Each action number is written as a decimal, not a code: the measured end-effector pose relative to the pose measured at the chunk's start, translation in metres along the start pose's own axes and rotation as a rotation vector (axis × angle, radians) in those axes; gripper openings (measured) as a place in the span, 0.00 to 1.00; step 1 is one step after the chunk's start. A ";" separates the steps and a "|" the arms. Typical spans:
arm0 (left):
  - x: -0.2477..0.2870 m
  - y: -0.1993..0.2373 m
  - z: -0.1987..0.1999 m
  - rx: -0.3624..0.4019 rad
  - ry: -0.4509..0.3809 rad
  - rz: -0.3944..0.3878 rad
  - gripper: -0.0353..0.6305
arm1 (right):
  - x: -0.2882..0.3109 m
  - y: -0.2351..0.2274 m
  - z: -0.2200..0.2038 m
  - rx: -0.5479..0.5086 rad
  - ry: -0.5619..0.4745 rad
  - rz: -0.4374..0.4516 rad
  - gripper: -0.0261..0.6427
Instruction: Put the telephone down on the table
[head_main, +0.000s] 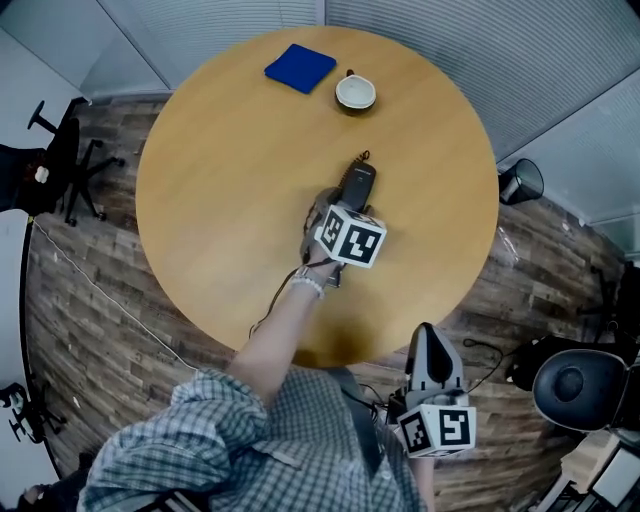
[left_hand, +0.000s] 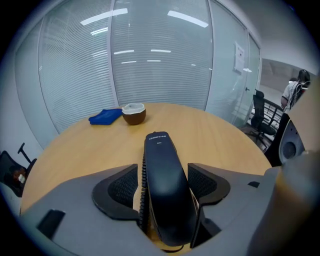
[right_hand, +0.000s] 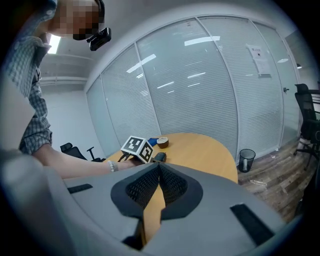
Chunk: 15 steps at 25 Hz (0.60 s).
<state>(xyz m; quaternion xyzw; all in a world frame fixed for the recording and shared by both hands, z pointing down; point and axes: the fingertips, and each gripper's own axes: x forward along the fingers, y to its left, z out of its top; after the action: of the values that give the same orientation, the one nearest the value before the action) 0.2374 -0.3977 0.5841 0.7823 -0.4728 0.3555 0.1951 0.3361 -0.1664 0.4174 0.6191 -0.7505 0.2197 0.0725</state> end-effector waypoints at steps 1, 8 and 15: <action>-0.007 0.003 0.001 -0.006 -0.013 -0.001 0.52 | 0.001 0.005 0.001 -0.005 -0.005 0.007 0.05; -0.053 0.015 0.007 0.005 -0.115 -0.019 0.49 | 0.002 0.039 0.011 -0.039 -0.050 0.043 0.06; -0.120 0.038 0.021 0.107 -0.263 -0.018 0.22 | 0.007 0.075 0.022 -0.066 -0.092 0.083 0.05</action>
<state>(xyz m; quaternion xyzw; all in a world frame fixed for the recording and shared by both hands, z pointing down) 0.1758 -0.3568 0.4797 0.8357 -0.4675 0.2729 0.0928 0.2660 -0.1715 0.3825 0.5943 -0.7848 0.1688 0.0491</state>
